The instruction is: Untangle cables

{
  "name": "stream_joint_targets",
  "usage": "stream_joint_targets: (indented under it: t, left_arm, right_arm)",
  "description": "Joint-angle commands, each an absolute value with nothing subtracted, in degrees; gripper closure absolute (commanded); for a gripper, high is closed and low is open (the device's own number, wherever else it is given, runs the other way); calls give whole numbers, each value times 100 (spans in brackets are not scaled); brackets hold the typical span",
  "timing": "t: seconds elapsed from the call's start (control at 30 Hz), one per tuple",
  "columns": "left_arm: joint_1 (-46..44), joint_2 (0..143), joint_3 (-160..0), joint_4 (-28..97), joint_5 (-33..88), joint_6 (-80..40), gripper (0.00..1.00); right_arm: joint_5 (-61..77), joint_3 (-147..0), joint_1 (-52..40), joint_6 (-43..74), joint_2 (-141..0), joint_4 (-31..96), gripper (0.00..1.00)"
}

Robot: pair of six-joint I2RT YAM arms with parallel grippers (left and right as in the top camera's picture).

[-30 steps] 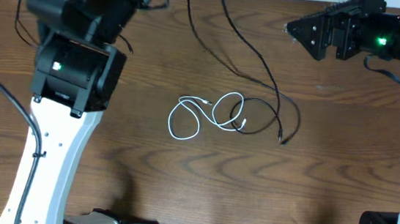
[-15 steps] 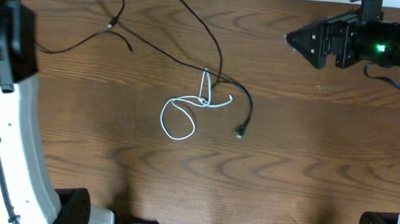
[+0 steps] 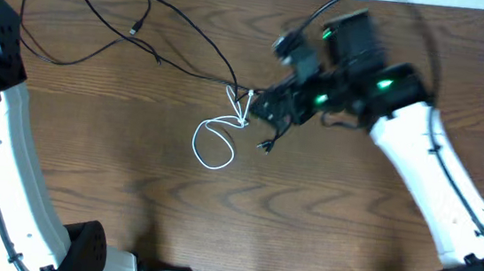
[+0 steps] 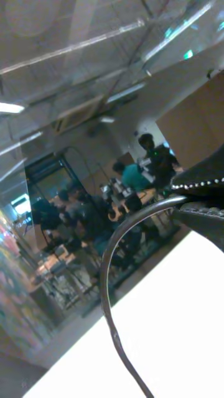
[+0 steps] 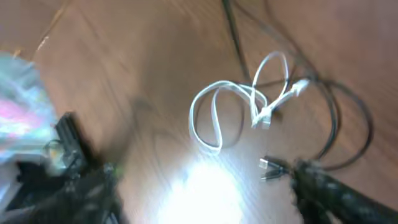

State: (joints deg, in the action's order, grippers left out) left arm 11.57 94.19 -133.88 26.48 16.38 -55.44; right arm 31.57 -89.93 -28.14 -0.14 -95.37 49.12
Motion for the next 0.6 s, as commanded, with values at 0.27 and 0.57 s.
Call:
stream_joint_targets:
  t: [0.27, 0.57]
  left_arm:
    - [1190, 9397, -13496, 3656, 1535, -4722, 92]
    - [1216, 9397, -13496, 4178, 1240, -4340, 92]
  right_arm:
    - [1594, -7161, -4193, 1081, -10464, 2211, 6]
    - [1149, -7161, -4296, 1433, -11354, 1688, 29]
